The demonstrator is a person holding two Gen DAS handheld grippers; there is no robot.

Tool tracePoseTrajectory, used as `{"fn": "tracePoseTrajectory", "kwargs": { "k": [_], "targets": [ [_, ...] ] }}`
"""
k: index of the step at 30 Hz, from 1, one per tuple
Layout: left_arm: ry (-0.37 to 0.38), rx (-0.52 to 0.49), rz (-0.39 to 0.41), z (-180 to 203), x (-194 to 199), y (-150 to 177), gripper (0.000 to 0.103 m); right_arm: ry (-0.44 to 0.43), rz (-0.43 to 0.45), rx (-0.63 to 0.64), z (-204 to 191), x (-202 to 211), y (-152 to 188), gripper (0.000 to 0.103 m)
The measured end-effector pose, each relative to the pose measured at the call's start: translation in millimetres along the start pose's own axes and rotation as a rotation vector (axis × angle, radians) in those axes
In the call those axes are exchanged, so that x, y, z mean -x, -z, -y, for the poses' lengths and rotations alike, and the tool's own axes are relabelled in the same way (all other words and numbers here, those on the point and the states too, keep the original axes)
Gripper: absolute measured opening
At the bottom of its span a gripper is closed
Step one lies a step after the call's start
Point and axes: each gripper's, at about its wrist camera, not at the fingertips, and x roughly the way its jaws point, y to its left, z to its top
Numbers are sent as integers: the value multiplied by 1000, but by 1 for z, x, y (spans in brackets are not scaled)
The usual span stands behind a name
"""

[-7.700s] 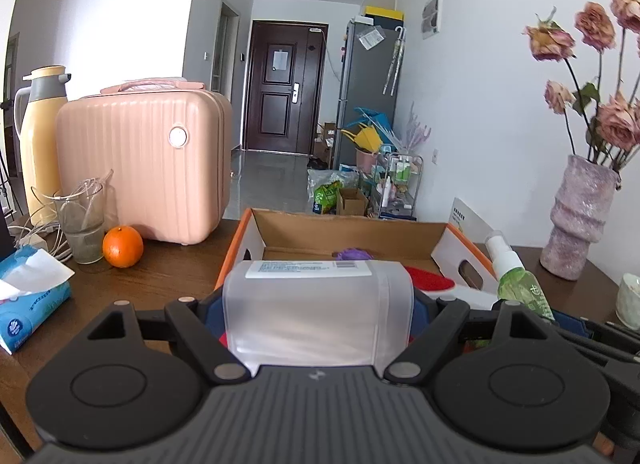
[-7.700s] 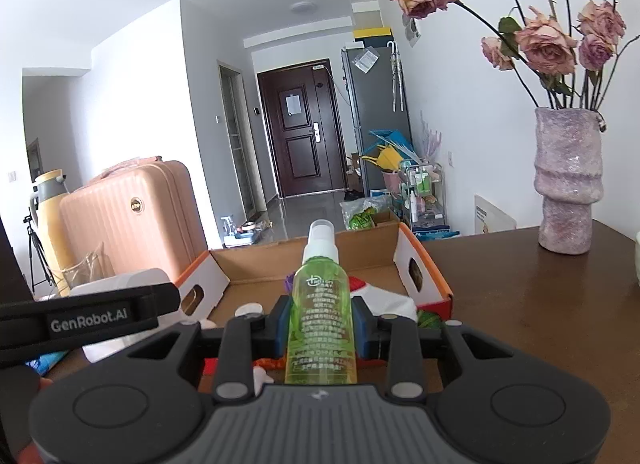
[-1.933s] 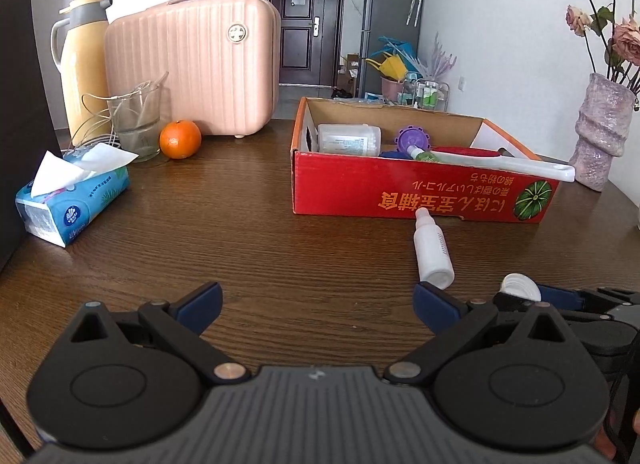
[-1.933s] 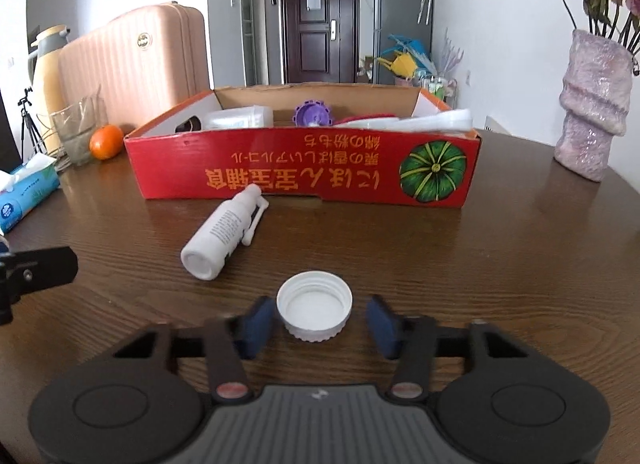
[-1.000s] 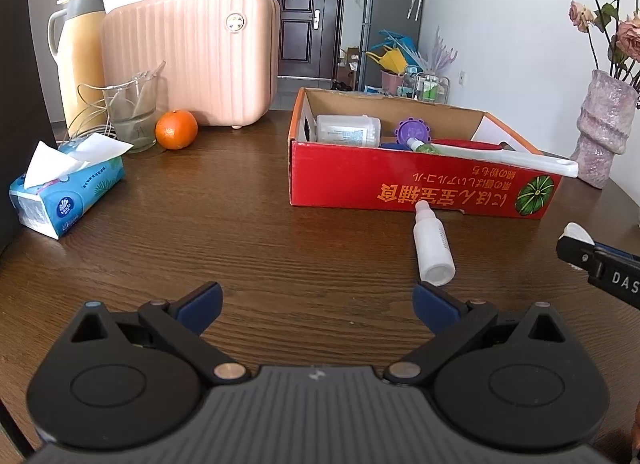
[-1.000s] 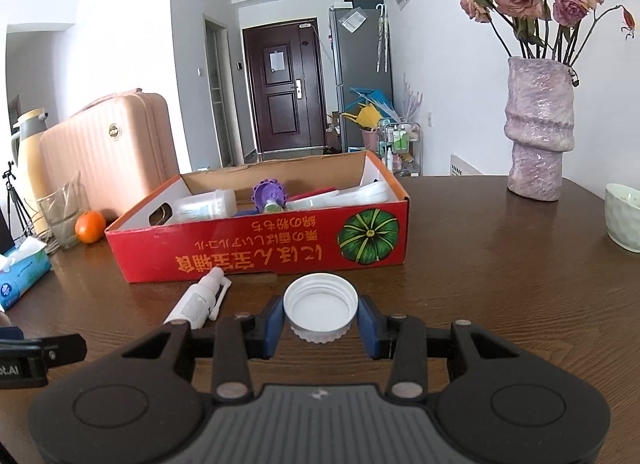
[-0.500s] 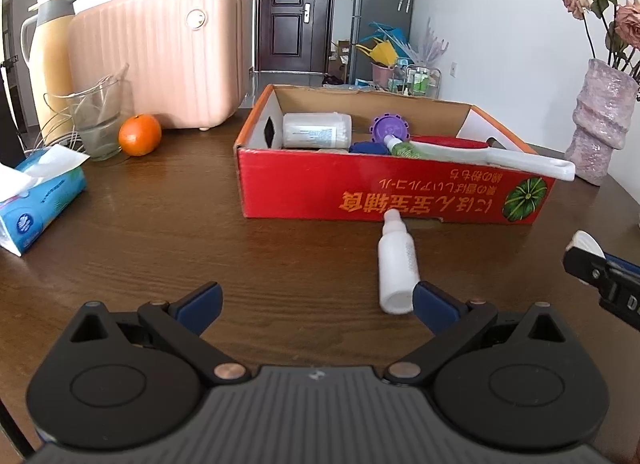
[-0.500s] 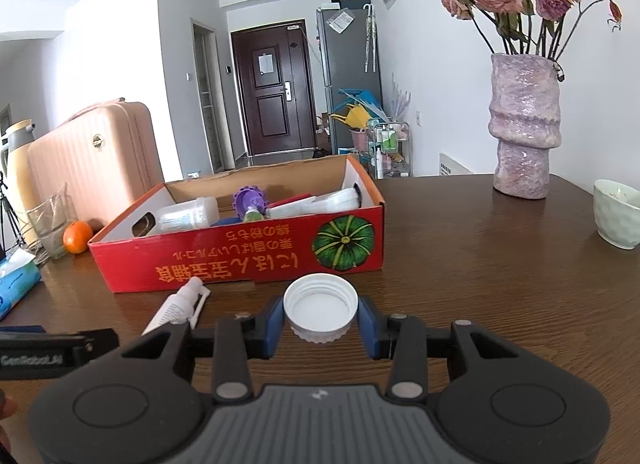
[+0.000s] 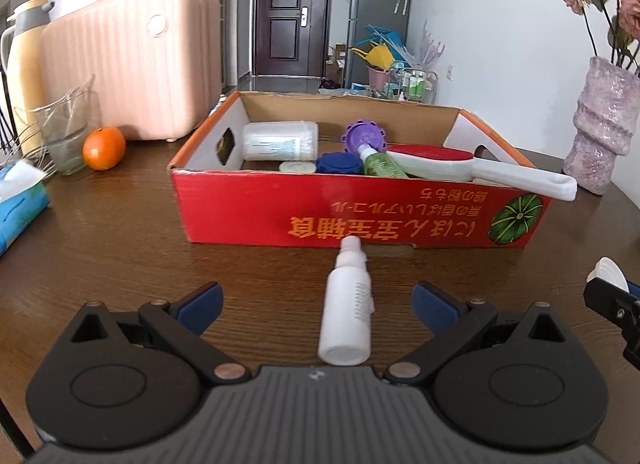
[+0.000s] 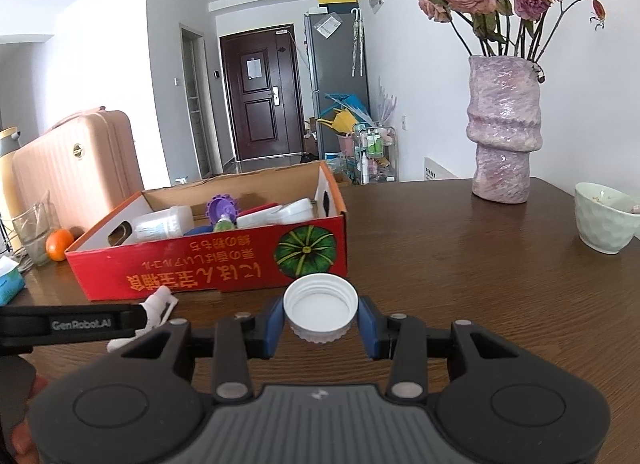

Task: Organize rigid objects
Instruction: 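Grasp the small white spray bottle with the left gripper while the right gripper holds the cap, then carry the white spray bottle and cap over the cardboard box with both grippers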

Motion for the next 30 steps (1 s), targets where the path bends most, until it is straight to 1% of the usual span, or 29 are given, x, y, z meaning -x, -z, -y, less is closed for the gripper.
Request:
{"fn": "tracePoseTrajectory", "kwargs": {
  "k": [3, 6, 11, 14, 17, 19, 21, 23, 24, 28, 30],
  "targets": [
    [19, -24, -14, 6, -5, 1, 103, 9, 1, -3, 5, -1, -1, 39],
    [18, -38, -22, 9, -10, 1, 96, 19, 2, -8, 10, -3, -2, 39],
    [19, -45, -33, 12, -17, -1, 92, 27, 0, -11, 14, -4, -1, 39],
    [27, -47, -45, 10, -22, -2, 86, 27, 2, -8, 13, -4, -1, 39],
    [40, -46, -72, 8, -28, -1, 74, 27, 0, -8, 13, -4, 0, 39],
    [61, -59, -93, 9, -31, 0, 47, 28, -1, -5, 12, -4, 0, 39],
    [69, -84, -86, 10, -29, 1, 32, 28, -2, -3, 12, -3, 0, 39],
    [88, -82, -84, 10, -27, 2, 31, 25, 2, -4, 12, -2, 0, 39],
    [87, -85, -75, 10, -25, 2, 28, 22, 4, -3, 12, -2, 0, 39],
    [94, -114, -40, 13, -13, 3, 28, 15, 14, 4, 10, 1, 0, 39],
    [91, -132, -8, 15, -4, 4, 28, 11, 16, 6, 9, 1, 0, 39]
  ]
}}
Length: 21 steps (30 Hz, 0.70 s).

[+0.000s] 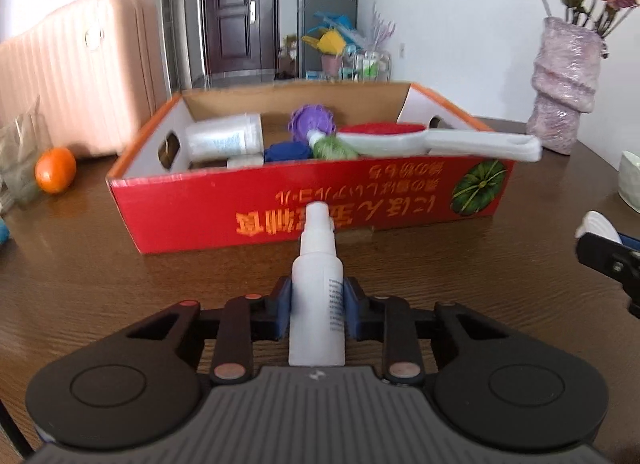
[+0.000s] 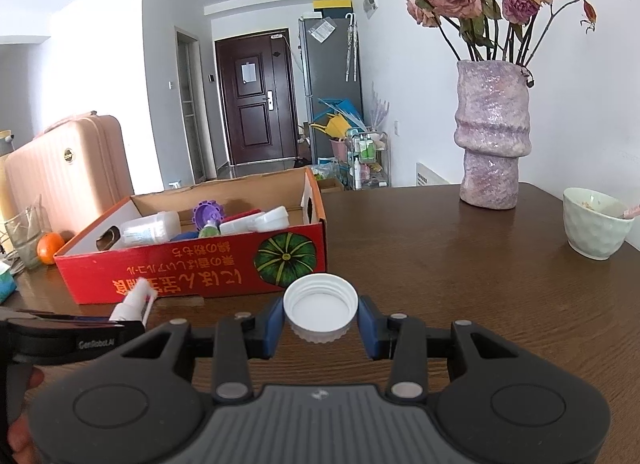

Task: Organize rigid objects
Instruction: 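Carry the white spray bottle and cap over the cardboard box with both grippers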

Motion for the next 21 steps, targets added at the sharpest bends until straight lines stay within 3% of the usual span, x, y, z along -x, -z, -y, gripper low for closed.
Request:
{"fn": "tracePoseTrajectory", "kwargs": {
  "k": [12, 21],
  "targets": [
    [-15, -5, 152, 0, 61, 3, 28, -51, 62, 27, -9, 16, -1, 39],
    [-24, 7, 221, 2, 95, 3, 28, -72, 117, 47, -21, 28, -2, 39]
  ]
}}
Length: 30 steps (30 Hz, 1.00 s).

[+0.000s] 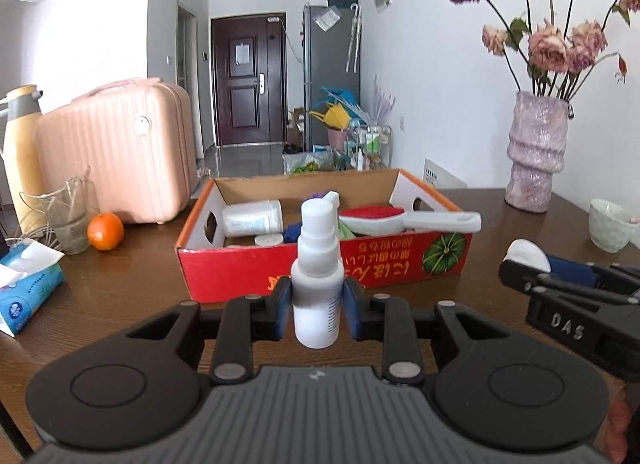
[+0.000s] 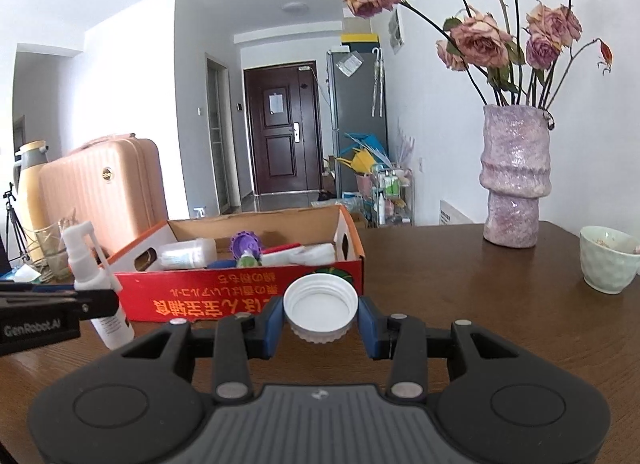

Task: Organize rigid objects
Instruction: 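Carry the white spray bottle and cap over the cardboard box with both grippers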

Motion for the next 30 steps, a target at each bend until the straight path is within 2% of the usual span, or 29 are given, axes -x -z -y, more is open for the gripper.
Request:
{"fn": "tracePoseTrajectory", "kwargs": {
  "k": [15, 30],
  "targets": [
    [-11, 47, 57, -14, 19, -12, 28, -23, 63, -36, -25, 13, -9, 39],
    [-27, 89, 69, -32, 4, -28, 28, -21, 79, -46, -43, -5, -20, 39]
  ]
}}
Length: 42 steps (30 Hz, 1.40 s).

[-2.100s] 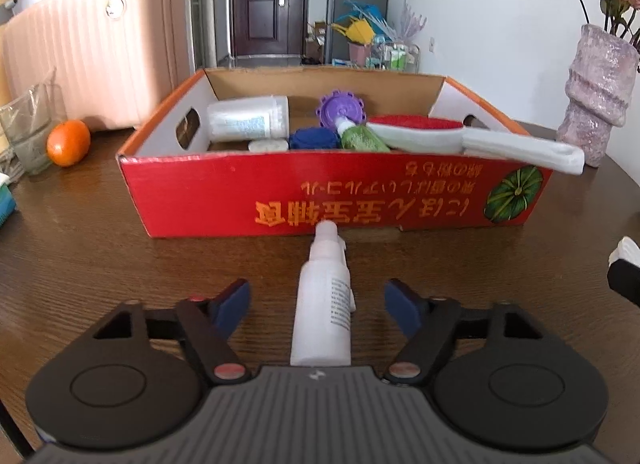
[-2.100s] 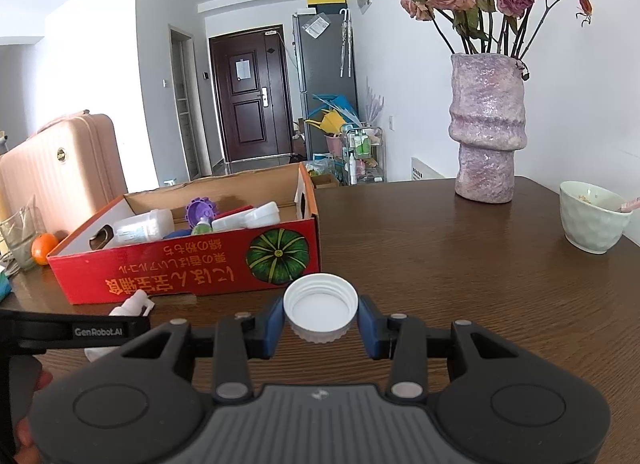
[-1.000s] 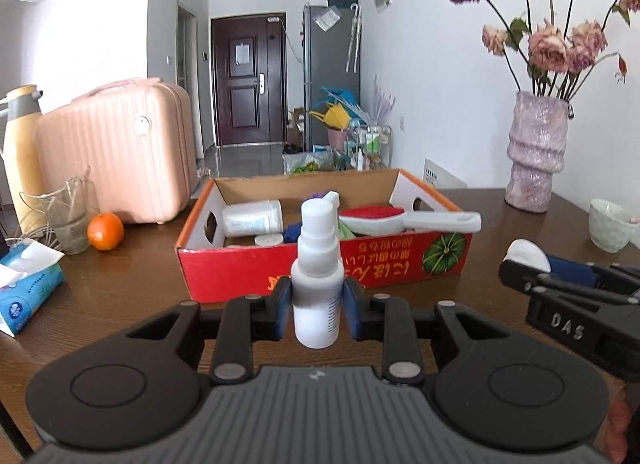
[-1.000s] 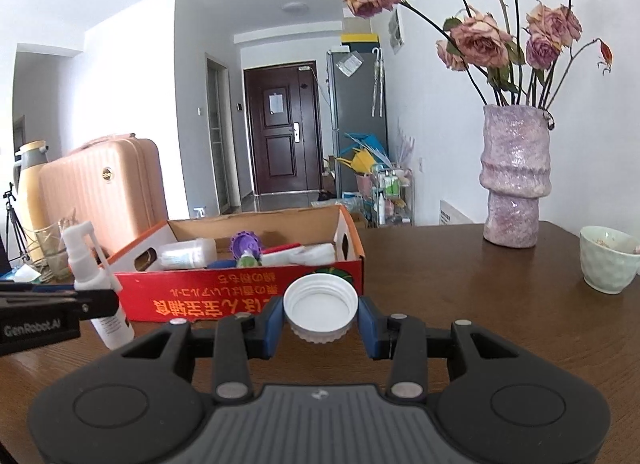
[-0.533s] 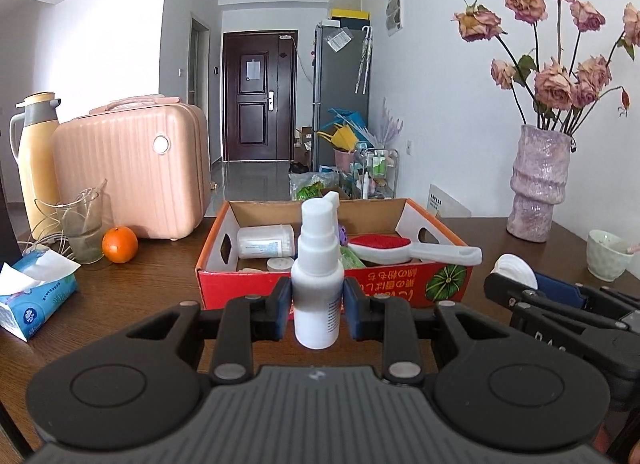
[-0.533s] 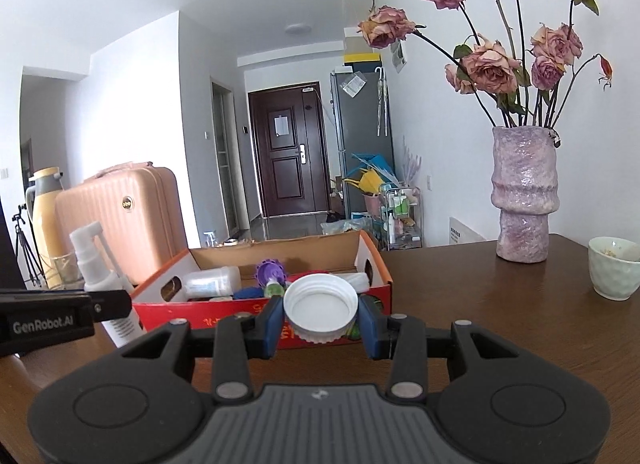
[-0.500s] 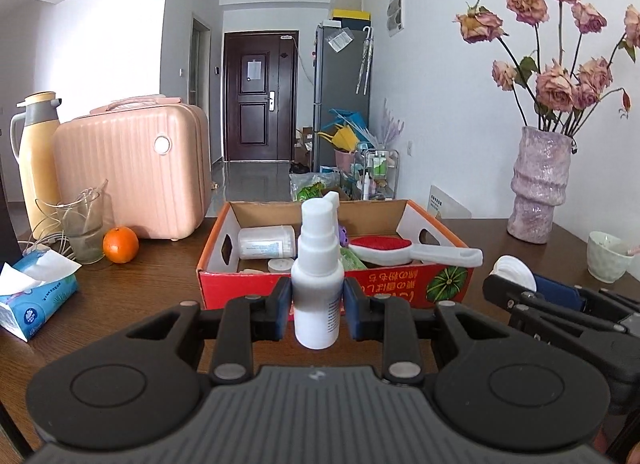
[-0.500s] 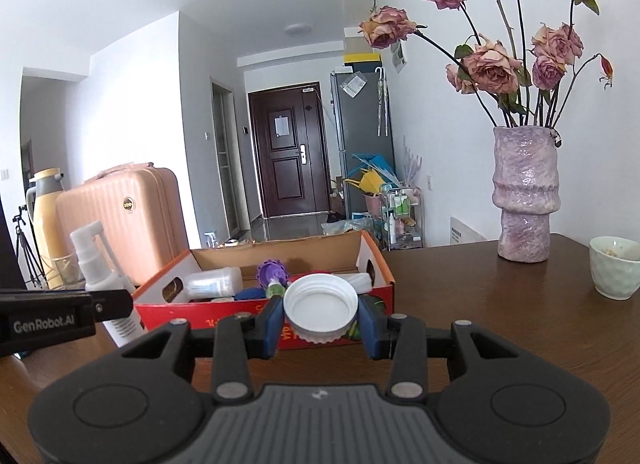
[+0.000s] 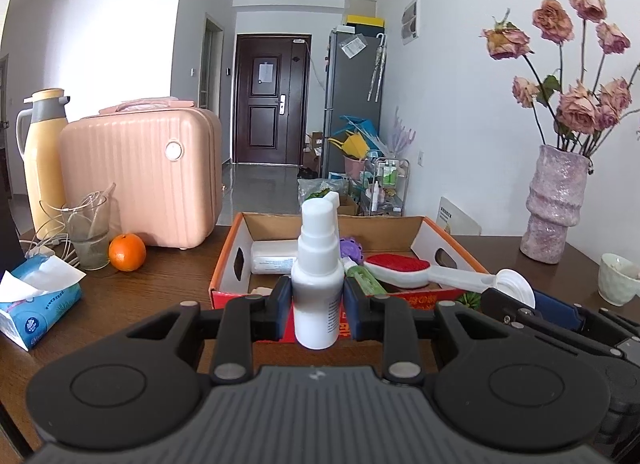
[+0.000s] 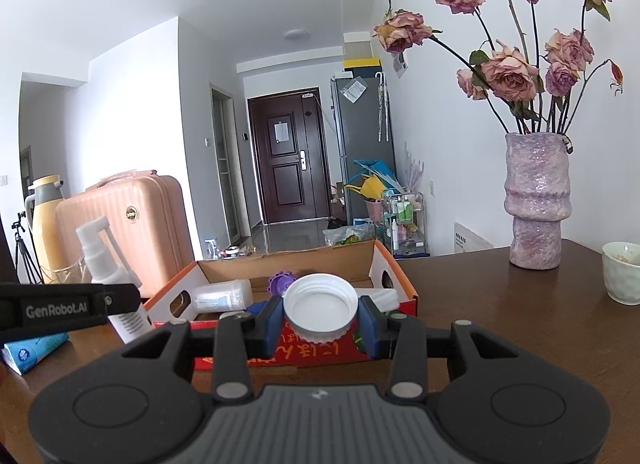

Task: Organize rigid objects
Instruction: 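Carry the white spray bottle and cap over the cardboard box with both grippers, then open both grippers to drop the spray bottle and cap into the box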

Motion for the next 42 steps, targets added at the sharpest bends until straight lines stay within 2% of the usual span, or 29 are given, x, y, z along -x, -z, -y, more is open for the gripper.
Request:
{"fn": "tracePoseTrajectory", "kwargs": {
  "k": [15, 42],
  "targets": [
    [-5, 17, 24, -9, -27, -17, 28, -5, 5, -13, -15, -38, -11, 39],
    [-42, 32, -6, -25, -125, -43, 28, -12, -14, -8, -25, -132, -24, 39]
  ]
}}
